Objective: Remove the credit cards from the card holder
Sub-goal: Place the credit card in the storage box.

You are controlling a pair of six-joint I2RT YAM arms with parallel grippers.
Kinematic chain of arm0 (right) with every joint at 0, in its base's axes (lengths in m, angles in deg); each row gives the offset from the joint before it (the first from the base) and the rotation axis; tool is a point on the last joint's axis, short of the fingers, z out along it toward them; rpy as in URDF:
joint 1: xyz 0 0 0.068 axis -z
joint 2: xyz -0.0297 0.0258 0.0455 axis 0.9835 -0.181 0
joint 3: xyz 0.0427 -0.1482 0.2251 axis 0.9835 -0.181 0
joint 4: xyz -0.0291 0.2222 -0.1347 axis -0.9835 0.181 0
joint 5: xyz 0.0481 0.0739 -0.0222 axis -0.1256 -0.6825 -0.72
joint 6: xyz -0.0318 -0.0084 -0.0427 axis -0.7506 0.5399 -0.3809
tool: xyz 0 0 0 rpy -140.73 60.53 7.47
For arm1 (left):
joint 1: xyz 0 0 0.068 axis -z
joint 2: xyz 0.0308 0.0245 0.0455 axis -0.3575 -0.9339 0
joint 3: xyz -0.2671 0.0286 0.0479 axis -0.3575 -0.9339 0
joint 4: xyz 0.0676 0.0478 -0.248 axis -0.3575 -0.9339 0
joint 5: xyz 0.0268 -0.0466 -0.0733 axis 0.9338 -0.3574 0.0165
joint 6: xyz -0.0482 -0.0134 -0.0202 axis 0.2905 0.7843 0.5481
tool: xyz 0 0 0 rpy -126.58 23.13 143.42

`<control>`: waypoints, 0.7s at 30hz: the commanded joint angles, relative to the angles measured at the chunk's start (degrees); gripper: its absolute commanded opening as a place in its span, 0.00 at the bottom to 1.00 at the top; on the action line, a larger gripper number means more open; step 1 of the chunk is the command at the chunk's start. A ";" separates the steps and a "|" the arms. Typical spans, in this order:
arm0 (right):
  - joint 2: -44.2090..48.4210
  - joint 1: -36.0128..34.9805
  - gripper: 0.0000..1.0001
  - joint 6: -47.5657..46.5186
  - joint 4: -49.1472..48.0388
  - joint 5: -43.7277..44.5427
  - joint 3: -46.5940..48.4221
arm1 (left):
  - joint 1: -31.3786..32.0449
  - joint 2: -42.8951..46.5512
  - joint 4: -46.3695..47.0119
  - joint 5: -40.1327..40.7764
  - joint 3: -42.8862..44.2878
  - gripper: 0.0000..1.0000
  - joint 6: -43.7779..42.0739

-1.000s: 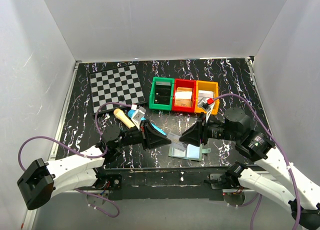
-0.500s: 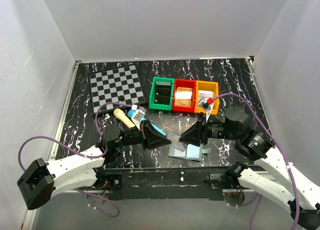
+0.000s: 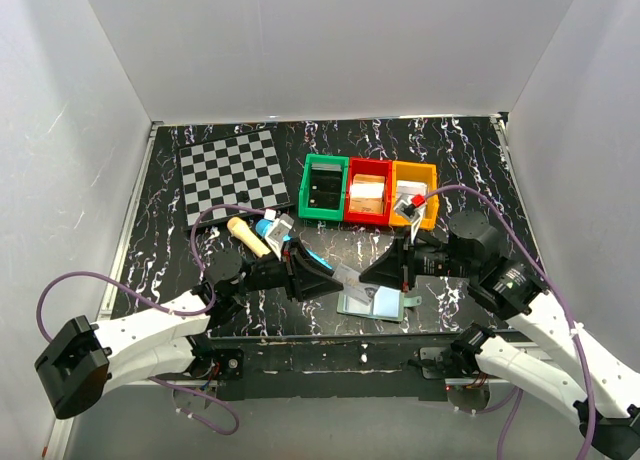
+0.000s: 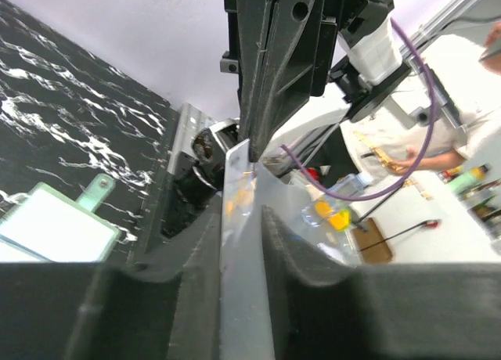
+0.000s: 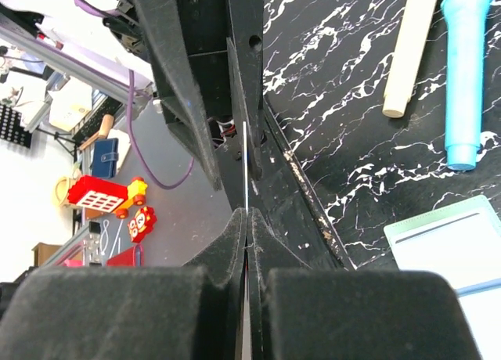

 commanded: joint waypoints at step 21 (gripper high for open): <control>-11.87 22.06 0.01 -29.59 1.62 19.53 7.21 | -1.43 24.42 -22.35 22.36 -5.08 0.58 -3.11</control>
